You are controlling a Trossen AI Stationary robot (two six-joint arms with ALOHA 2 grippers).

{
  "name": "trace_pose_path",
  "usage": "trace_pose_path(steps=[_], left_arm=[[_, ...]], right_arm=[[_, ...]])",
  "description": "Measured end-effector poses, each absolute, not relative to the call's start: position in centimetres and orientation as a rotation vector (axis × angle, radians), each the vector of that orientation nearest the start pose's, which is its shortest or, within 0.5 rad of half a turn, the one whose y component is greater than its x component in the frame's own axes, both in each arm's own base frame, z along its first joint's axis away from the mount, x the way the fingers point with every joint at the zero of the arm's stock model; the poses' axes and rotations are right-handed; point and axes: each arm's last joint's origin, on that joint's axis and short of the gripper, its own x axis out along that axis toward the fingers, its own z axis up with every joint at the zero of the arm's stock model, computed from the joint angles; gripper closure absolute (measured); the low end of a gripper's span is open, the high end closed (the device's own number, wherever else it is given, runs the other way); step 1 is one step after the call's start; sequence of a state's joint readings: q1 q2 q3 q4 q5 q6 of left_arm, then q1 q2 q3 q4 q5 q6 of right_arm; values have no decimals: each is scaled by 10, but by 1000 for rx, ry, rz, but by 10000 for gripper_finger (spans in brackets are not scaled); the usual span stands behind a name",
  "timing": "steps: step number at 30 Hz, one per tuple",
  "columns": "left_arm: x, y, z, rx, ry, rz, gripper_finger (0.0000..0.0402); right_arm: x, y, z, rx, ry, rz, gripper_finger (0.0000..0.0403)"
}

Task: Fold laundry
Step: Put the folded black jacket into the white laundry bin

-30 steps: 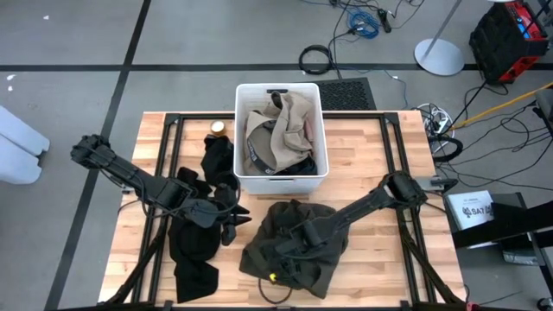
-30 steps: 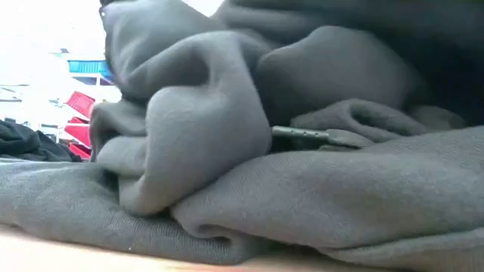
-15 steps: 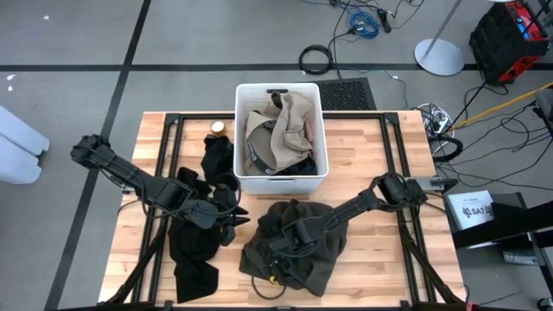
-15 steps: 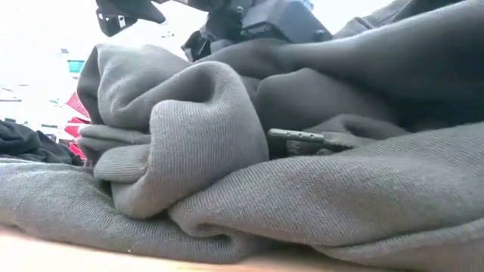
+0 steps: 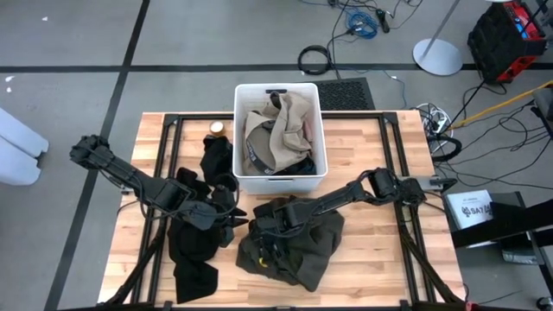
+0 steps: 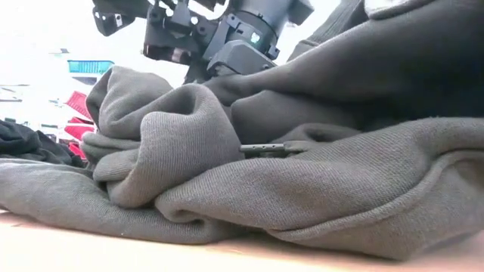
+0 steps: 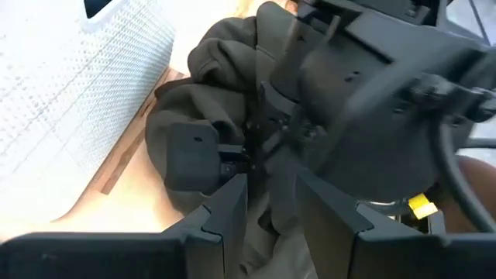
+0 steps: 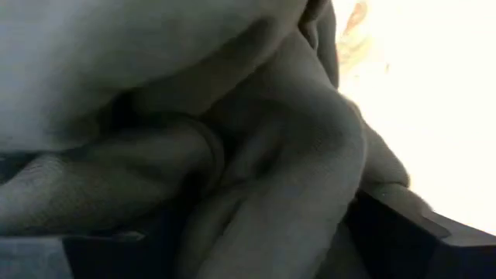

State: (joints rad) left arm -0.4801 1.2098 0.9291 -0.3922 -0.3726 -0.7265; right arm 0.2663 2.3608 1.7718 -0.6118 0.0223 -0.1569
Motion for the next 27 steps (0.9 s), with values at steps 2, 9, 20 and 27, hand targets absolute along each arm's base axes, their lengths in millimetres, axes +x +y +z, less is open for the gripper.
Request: trace_pose_path(steps=[2,9,20,27], left_arm=[[228,-107,280,-417,625,126,281],[228,-107,280,-416,628,127,281],[228,-107,280,-416,627,128,281],[228,-107,280,-416,626,129,281]], right_arm=[[463,125,109,-252,1193,328,113],[457,130,107,-168,1255,306,173],[451,143,116,-151,1261,338,364],[424,161,169,-132,1256,403,364]])
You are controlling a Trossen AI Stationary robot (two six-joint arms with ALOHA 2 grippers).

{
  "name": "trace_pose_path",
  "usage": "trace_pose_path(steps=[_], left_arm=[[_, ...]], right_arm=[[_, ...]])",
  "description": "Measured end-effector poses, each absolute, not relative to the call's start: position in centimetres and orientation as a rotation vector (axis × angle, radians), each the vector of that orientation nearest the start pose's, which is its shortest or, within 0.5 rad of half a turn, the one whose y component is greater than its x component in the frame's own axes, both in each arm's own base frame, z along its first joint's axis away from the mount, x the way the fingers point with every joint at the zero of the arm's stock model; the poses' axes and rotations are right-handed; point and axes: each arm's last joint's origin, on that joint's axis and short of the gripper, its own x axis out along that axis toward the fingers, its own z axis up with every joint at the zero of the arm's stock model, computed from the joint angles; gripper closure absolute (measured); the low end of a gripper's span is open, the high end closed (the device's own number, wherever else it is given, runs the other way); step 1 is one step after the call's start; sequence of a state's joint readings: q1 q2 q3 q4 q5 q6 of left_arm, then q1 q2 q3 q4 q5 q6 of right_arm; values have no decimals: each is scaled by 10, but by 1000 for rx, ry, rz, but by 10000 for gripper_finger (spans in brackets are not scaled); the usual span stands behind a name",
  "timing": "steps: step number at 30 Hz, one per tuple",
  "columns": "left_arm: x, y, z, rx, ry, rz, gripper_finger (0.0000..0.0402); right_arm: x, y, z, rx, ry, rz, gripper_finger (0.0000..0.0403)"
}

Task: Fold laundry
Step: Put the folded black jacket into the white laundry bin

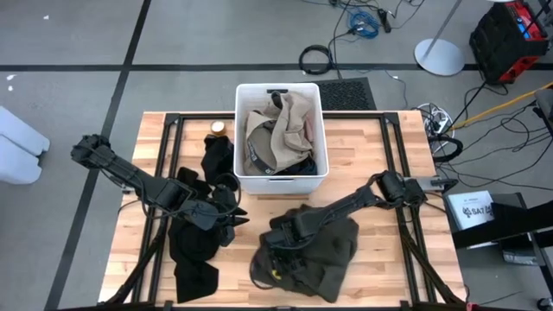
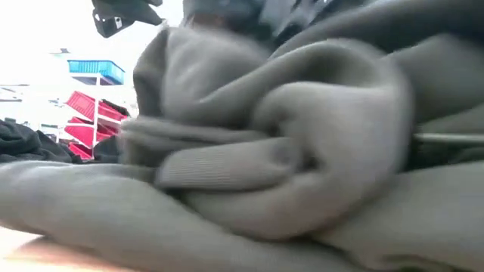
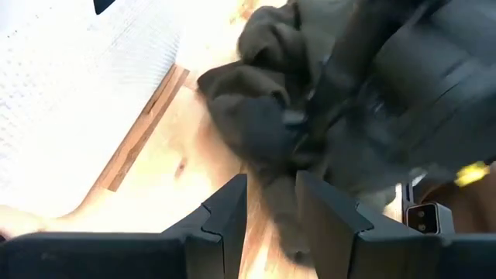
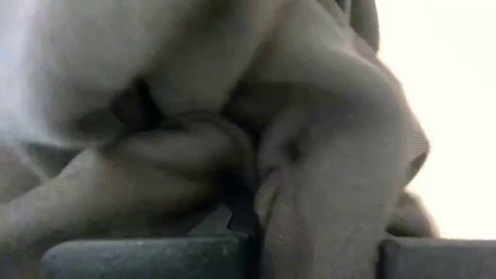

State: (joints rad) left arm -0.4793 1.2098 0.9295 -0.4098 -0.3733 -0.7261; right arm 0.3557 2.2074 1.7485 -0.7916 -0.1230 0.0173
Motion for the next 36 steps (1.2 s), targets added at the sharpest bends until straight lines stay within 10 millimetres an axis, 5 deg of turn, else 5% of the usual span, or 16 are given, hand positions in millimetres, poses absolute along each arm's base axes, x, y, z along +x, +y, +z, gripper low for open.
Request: trace_pose_path(steps=[5,17,27,36], left_arm=[[228,-107,280,-414,623,133,281],[229,-106,280,-403,605,164,281],[228,-113,276,-368,596,191,281],[245,-124,246,-292,689,234,281]], right_arm=[[394,177,242,-133,1136,373,364],[310,194,350,-184,880,181,364],[262,169,418,-125,618,109,364],[227,141,480,-208,253,106,364]])
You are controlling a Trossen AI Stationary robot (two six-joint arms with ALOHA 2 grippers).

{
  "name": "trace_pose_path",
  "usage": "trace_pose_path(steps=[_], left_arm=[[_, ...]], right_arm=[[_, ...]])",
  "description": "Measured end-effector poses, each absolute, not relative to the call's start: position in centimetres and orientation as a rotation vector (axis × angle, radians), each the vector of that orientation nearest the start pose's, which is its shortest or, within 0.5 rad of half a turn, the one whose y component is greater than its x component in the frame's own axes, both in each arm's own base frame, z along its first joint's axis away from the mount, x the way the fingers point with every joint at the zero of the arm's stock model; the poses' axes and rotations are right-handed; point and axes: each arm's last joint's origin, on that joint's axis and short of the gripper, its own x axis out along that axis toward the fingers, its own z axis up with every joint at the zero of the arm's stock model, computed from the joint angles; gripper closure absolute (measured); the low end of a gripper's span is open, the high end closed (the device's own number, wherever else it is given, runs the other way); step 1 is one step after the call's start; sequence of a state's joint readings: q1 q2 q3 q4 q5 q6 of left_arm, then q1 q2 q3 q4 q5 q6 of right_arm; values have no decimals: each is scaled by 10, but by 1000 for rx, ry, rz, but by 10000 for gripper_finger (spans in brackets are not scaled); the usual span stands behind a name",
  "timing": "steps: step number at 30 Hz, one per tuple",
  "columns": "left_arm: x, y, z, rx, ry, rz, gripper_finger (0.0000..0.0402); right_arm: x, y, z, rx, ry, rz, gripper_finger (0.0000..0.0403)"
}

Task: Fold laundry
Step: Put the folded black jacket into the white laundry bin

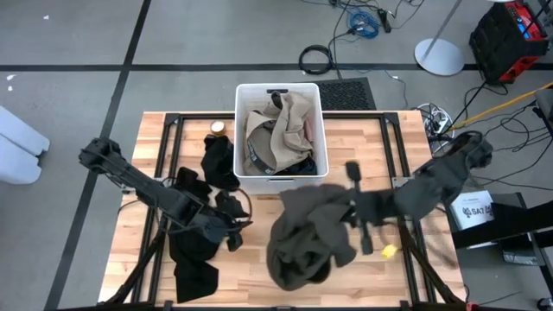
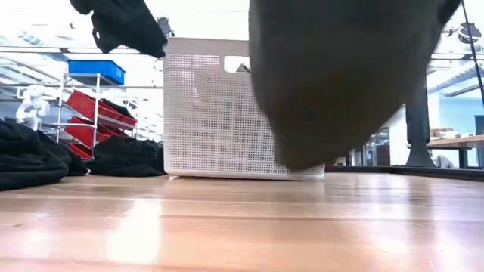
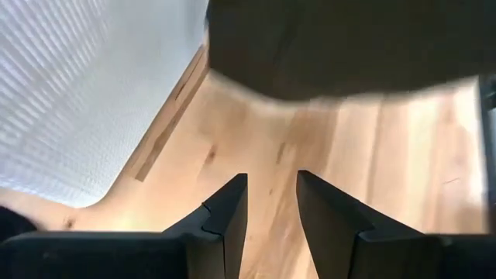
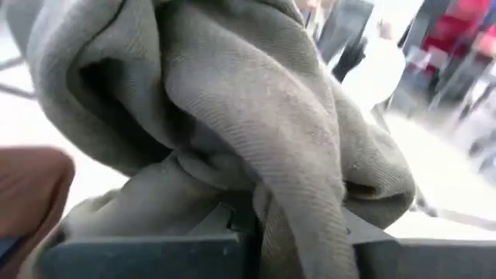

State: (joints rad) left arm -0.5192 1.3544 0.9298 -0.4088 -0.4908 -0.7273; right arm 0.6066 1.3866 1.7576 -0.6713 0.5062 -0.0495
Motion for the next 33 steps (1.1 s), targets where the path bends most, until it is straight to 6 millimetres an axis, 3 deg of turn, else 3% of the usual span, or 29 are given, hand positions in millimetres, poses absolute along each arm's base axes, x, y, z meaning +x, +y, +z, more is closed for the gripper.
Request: trace_pose_path(steps=[3,10,19,24,33], left_arm=[[252,-125,234,-279,722,259,281],[268,-133,217,-307,704,261,281],[308,-128,198,-315,569,240,281],[320,-121,181,-236,579,248,281],[326,-107,175,-218,594,296,281]], right_arm=[[217,128,502,-269,110,90,364],[195,85,554,-382,-246,-144,364],[198,24,584,-528,-439,-441,364],[228,-23,572,-511,-368,-486,364],[299,-117,503,-258,-42,-373,364]])
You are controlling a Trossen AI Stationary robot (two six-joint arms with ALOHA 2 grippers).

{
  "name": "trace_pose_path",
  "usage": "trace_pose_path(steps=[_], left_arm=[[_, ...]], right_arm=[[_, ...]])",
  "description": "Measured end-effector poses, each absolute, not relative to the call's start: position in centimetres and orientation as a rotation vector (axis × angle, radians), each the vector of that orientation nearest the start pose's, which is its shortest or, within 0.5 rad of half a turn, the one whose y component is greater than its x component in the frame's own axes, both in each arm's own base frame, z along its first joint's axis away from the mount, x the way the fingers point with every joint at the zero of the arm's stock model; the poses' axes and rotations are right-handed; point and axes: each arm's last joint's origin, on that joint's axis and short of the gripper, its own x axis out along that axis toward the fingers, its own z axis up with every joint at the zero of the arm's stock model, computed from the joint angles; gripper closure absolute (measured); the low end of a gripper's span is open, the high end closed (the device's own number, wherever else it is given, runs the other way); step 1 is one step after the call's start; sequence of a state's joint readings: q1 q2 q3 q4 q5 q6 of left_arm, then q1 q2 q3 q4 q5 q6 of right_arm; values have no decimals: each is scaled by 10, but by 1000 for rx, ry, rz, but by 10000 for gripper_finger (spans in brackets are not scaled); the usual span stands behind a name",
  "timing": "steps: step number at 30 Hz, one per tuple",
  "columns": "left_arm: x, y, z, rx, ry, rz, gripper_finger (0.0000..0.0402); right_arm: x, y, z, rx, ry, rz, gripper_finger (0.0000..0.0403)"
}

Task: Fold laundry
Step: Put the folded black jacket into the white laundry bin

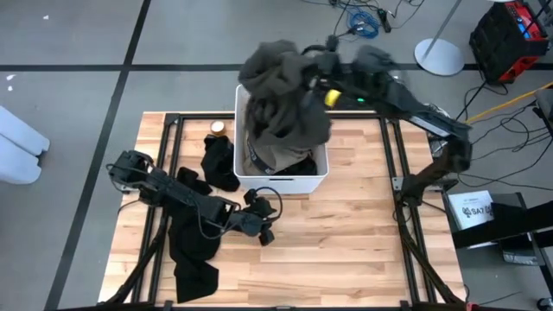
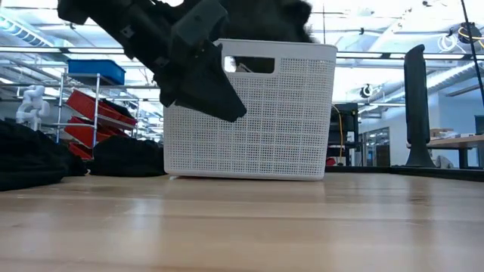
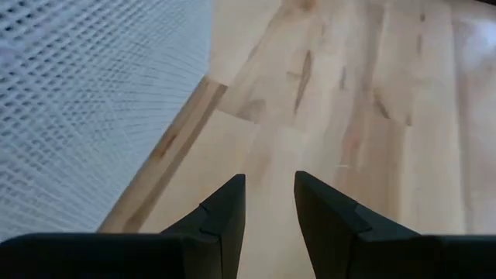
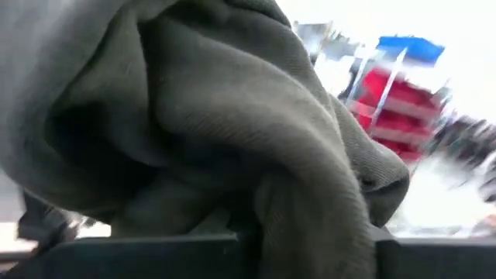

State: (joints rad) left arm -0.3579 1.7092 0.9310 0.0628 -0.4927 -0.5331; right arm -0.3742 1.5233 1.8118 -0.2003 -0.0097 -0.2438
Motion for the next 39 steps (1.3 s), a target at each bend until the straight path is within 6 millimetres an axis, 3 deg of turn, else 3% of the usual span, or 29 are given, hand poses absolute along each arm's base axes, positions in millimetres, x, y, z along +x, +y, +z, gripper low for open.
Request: trace_pose_path(steps=[6,13,18,26,32,36,39], left_arm=[[326,-105,173,-209,613,307,281],[322,-112,171,-192,638,293,281],[321,-113,171,-191,637,290,281],[322,-113,171,-194,633,290,281],[322,-112,171,-191,630,299,281],[322,-112,171,-191,630,300,281],[322,-112,171,-193,629,301,281]], right_arm=[[337,-151,456,-154,132,-380,364],[349,-180,387,-23,567,-389,364],[365,-188,336,19,812,-343,364],[405,-196,263,-7,965,-268,364],[417,-195,208,27,1141,-198,365],[419,-196,184,30,1227,-202,365],[419,-199,182,46,1228,-217,366]])
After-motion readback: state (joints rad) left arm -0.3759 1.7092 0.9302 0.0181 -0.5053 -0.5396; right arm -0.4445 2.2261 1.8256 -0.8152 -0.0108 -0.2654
